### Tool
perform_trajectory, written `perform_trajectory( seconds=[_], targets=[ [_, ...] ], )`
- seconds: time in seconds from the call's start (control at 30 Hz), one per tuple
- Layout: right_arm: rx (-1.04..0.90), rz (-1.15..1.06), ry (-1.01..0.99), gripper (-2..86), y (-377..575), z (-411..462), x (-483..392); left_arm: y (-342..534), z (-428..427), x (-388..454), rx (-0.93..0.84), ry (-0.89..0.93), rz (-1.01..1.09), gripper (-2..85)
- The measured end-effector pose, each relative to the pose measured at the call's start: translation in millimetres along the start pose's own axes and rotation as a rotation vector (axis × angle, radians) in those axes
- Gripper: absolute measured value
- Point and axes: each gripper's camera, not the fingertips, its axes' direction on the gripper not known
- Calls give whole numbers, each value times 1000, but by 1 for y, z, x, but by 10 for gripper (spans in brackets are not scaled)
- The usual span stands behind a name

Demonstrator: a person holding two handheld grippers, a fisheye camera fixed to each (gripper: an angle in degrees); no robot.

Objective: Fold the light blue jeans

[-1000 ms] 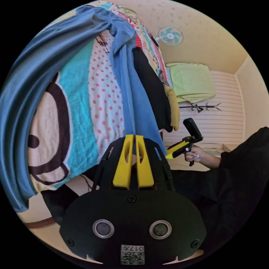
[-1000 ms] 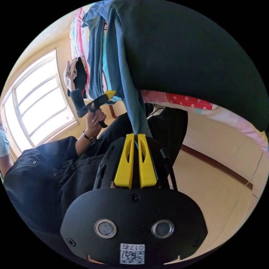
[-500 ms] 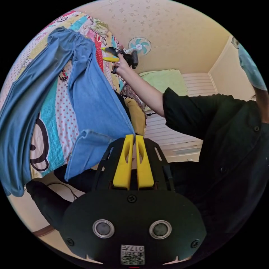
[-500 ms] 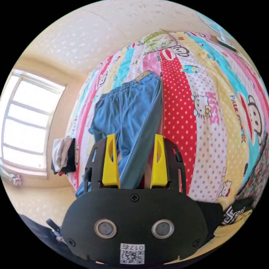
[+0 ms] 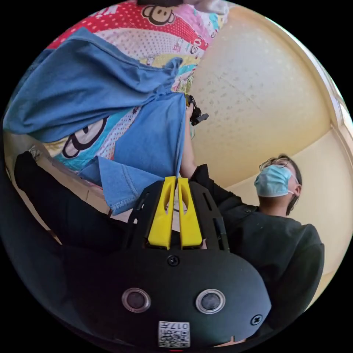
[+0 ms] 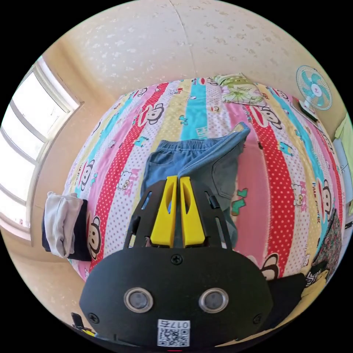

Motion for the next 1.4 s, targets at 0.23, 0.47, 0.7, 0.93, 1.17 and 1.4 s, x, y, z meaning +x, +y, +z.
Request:
perform_trajectory(
  seconds=[0.23,0.47,0.7,0.93,1.17,1.4],
  targets=[
    [-137,-3,-128,90,29,90,-49,-60,-107,20,150,-258,-139,-5],
    [-239,191,-99,121,253,8,36,-137,-118,90,-3,-555,122,95],
    [-280,460,-445,141,447,0,39,-178,28,33,-596,-829,298,139],
    [-611,199,-699,39,459,-3,16,-72,55,-32,-790,-783,107,39],
    [-1286,-141,-541,50,527,10,30,13,49,-124,-974,-903,-320,49],
    [-776,-59,-551,109,360,-21,104,-31,97,-80,-659,-1173,39,146]
  ],
)
